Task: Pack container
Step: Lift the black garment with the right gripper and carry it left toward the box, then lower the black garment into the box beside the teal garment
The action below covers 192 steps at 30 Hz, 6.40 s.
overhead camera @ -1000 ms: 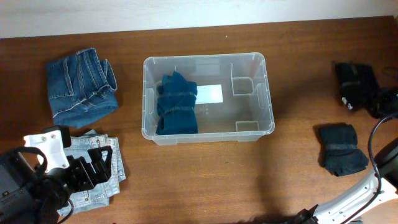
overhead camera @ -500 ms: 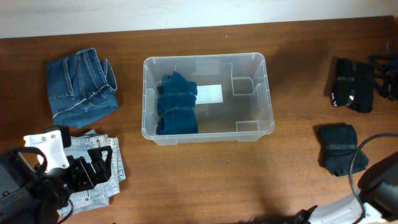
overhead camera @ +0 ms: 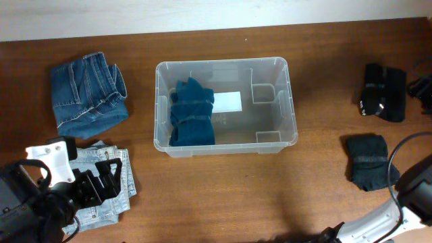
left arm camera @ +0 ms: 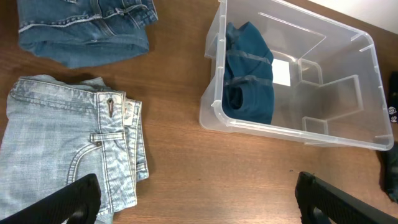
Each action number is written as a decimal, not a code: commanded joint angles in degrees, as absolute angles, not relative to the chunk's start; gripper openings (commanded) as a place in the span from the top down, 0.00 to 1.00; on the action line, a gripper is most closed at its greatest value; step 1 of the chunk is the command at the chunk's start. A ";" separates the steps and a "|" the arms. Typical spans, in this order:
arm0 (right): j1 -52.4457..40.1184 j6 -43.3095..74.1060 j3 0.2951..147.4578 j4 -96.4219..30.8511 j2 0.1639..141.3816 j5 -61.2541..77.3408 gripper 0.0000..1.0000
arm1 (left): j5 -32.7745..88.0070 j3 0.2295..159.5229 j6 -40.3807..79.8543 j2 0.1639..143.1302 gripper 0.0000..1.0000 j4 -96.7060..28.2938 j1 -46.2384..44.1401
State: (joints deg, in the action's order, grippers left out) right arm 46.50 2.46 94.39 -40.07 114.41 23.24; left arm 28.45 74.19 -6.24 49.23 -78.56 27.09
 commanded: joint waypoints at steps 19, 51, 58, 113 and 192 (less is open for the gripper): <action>45.34 -13.30 94.63 -32.32 127.39 32.77 0.05 | 28.40 74.26 -6.98 49.28 0.01 -78.46 27.07; 45.67 -1.39 102.28 -36.25 130.98 37.56 0.01 | 28.40 74.26 -6.98 49.28 0.01 -78.46 27.07; 41.89 -0.99 102.21 -36.93 131.00 26.63 0.02 | 28.40 74.26 -6.98 49.28 0.01 -78.46 27.07; 42.76 3.53 107.55 -46.46 124.40 53.71 0.96 | 28.40 74.26 -6.98 49.28 0.01 -78.46 27.07; -20.71 20.47 106.30 -63.05 119.42 17.85 0.15 | 28.40 74.26 -6.98 49.28 0.01 -78.46 27.07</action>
